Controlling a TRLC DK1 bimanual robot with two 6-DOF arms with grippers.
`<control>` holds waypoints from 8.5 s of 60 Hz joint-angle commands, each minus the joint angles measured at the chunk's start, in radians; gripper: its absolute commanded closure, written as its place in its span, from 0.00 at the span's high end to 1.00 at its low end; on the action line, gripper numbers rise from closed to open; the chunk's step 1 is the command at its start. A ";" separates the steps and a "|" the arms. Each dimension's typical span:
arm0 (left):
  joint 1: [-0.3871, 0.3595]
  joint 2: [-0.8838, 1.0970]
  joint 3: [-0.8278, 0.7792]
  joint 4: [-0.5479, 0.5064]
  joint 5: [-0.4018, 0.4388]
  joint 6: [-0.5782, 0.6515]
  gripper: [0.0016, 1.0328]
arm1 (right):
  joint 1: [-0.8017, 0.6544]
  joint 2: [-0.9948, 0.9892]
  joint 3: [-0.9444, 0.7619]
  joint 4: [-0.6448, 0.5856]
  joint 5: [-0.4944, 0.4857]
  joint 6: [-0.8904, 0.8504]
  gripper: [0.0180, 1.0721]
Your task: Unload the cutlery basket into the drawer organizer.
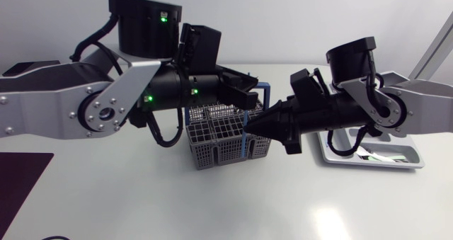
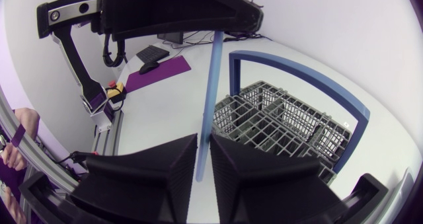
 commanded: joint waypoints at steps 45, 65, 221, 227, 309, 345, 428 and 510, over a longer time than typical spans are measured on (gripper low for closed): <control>-0.012 0.022 0.041 0.019 -0.010 -0.022 0.11 | 0.025 0.011 0.031 0.014 -0.002 0.068 0.54; -0.012 0.032 0.042 0.020 -0.031 -0.020 0.11 | 0.045 0.026 0.035 0.035 0.032 0.078 0.11; 0.046 -0.045 0.038 0.062 -0.519 0.236 0.95 | -0.460 -0.054 -0.018 -0.243 0.065 -0.237 0.07; 0.059 -0.051 0.019 0.057 -0.589 0.297 0.95 | -0.546 0.029 0.032 -0.230 0.124 -0.235 0.07; 0.167 -0.212 -0.274 -0.288 -0.464 0.299 0.95 | -0.306 0.178 0.111 -0.100 0.601 0.093 0.84; 0.229 -0.031 -0.268 -0.184 -0.401 0.363 0.95 | -0.032 0.247 0.109 -0.089 0.720 0.216 0.85; 0.295 0.050 -0.200 -0.113 -0.347 0.421 0.95 | -0.013 0.205 0.114 -0.106 0.835 0.240 0.95; 0.565 -1.119 -0.637 -0.191 -0.346 0.523 0.95 | -0.237 -0.819 -0.336 -0.074 0.978 0.006 0.95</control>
